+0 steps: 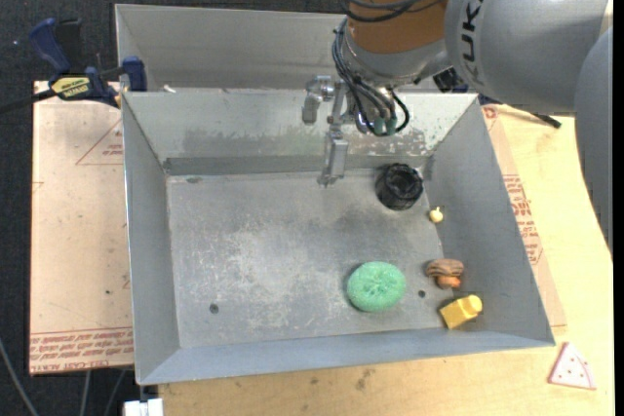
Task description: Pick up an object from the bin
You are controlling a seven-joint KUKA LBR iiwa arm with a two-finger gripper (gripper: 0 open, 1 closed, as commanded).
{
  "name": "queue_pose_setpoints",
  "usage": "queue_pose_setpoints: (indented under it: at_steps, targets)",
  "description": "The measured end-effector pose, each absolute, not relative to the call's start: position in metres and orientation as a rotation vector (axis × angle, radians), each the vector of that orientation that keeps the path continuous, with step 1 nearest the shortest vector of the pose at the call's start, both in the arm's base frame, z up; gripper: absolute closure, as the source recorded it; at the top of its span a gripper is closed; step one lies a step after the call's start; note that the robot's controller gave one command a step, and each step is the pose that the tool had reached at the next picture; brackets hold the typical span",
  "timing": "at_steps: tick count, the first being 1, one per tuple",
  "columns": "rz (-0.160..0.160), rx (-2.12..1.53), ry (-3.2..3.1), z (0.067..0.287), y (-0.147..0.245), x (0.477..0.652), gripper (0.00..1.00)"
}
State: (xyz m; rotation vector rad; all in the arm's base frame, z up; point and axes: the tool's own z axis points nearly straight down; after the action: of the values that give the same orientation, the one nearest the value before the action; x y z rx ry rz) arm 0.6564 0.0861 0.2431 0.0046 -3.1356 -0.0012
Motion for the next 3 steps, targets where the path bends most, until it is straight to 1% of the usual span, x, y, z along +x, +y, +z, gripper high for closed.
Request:
queue_pose_setpoints:
  at_steps: [1,2,3]
  targets:
    - [-0.002,0.003,-3.144,0.248,0.086,0.658,0.00]
    - [-0.003,0.054,-3.144,0.229,0.024,0.654,0.00]
    - [0.005,-0.126,-3.142,0.201,0.010,0.644,0.00]
